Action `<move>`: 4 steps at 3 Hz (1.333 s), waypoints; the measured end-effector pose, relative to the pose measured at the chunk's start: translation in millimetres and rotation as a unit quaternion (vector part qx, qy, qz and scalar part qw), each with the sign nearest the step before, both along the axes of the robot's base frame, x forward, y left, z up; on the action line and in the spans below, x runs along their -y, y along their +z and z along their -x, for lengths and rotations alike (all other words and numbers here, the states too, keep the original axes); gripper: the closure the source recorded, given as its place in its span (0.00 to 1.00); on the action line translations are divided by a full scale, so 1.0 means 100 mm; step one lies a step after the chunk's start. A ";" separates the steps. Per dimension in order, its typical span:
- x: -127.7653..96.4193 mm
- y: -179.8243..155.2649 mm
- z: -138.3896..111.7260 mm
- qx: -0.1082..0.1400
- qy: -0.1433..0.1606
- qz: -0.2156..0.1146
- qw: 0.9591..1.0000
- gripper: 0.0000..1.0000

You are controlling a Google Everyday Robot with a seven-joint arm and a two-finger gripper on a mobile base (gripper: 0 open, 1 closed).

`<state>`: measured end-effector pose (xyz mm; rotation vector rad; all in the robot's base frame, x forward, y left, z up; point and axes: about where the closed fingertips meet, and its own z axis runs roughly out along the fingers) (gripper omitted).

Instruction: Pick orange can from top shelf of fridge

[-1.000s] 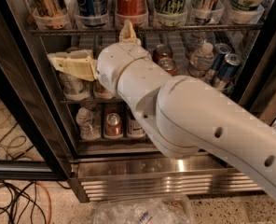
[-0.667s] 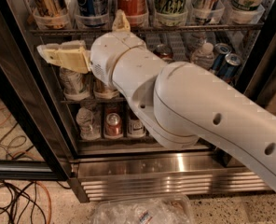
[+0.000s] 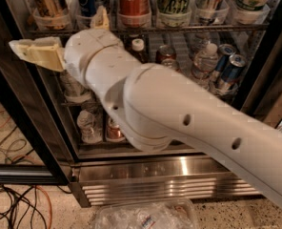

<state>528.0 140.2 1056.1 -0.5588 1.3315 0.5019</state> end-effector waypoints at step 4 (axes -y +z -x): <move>0.02 0.02 -0.15 0.009 -0.067 -0.020 0.998 0.22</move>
Offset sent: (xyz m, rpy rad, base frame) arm 0.0051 0.0101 0.0000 0.0286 -0.0153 -0.0595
